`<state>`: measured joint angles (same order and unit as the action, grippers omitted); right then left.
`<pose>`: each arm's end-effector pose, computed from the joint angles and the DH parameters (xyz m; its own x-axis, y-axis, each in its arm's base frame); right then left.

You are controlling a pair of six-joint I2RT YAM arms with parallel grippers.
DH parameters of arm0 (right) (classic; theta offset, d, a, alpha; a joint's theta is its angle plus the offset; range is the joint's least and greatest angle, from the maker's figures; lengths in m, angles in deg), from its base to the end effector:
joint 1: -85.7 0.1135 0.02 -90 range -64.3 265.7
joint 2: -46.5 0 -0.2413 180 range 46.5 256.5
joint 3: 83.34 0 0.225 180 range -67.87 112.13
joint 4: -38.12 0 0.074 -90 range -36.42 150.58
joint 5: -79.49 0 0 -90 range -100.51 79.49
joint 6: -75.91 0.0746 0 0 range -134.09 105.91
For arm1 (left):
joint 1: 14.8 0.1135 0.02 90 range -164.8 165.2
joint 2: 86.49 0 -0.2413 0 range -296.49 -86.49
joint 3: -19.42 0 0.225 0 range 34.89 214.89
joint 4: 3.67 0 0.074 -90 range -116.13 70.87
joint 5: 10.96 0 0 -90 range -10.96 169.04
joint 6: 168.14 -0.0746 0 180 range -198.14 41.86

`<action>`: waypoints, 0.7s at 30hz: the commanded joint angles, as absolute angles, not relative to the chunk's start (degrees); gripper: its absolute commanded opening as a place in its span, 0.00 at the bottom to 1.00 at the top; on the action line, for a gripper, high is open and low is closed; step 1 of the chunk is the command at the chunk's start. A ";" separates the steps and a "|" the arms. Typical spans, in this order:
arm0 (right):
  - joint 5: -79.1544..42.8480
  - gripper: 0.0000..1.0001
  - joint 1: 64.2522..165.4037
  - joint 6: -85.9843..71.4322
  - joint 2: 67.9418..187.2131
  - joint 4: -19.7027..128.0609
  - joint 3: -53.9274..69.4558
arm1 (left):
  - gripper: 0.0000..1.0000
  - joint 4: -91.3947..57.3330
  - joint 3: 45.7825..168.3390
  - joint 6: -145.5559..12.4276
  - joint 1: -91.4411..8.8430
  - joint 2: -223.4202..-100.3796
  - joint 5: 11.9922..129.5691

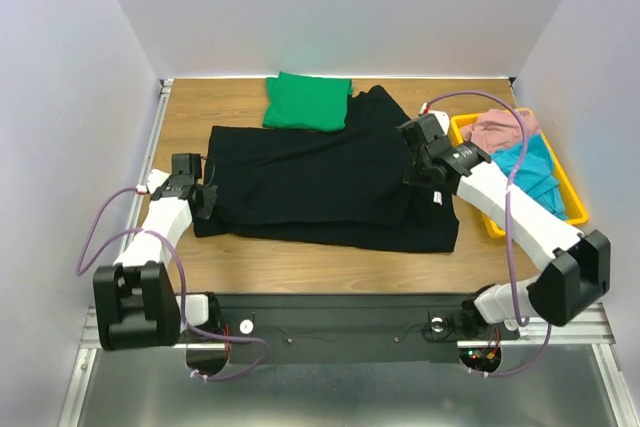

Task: Fold and stack the t-shirts
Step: Fold the tshirt

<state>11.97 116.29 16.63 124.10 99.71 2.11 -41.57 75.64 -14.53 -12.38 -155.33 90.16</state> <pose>0.2518 0.1157 0.2647 -0.7375 0.1124 -0.6660 0.1177 0.9924 0.0371 0.2452 0.0248 0.1758 -0.1959 -0.8880 -0.4160 -0.7637 0.4042 -0.5034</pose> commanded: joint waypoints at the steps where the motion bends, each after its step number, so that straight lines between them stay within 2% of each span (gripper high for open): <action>1: 12.96 0.01 114.01 14.56 127.34 92.26 4.99 | 0.00 -37.59 79.89 -17.67 -11.64 -160.75 87.92; 5: 11.73 0.00 111.20 14.12 131.64 88.84 5.87 | 0.00 -36.10 82.70 -19.25 -11.20 -166.64 86.69; 6: 11.46 0.00 110.32 14.12 132.45 88.13 5.96 | 0.10 -35.66 84.18 -19.69 -11.11 -168.65 86.60; 7: 11.29 0.01 109.88 14.21 133.50 87.25 6.05 | 0.30 -35.75 85.07 -19.70 -10.85 -169.63 86.51; 8: 10.59 0.00 108.83 14.38 135.68 86.38 6.74 | 0.44 -35.75 86.12 -20.91 -10.67 -171.29 86.16; 9: 10.49 0.01 108.47 14.39 136.84 86.02 7.27 | 0.54 -35.83 87.00 -20.93 -10.67 -172.00 86.42; 10: 11.19 0.01 108.12 14.56 137.98 85.23 7.71 | 0.76 -36.36 88.92 -20.93 -10.49 -172.62 86.69; 13: 12.50 0.14 107.15 14.56 142.55 84.35 10.35 | 0.92 -37.06 92.53 -22.59 -9.62 -174.47 86.69; 14: 13.04 0.26 106.80 14.30 143.78 84.26 11.22 | 0.93 -37.15 93.24 -23.29 -9.44 -174.65 86.60; 16: 13.57 0.39 106.44 13.69 146.42 84.17 13.25 | 0.93 -37.76 94.22 -24.35 -9.09 -174.30 86.69; 19: 13.66 0.68 106.09 12.81 146.96 84.17 13.87 | 0.94 -37.77 92.91 -25.93 -8.39 -171.49 87.04; 20: 13.22 0.81 106.09 12.54 146.61 84.17 13.43 | 0.94 -37.68 92.20 -26.63 -8.04 -169.57 86.95; 21: 12.70 0.86 106.18 12.54 145.82 84.17 12.73 | 0.94 -37.85 90.37 -26.81 -7.86 -168.42 87.30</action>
<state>11.73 106.37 13.44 148.21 86.75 11.18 -36.72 92.39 -23.58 -8.76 -174.24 86.22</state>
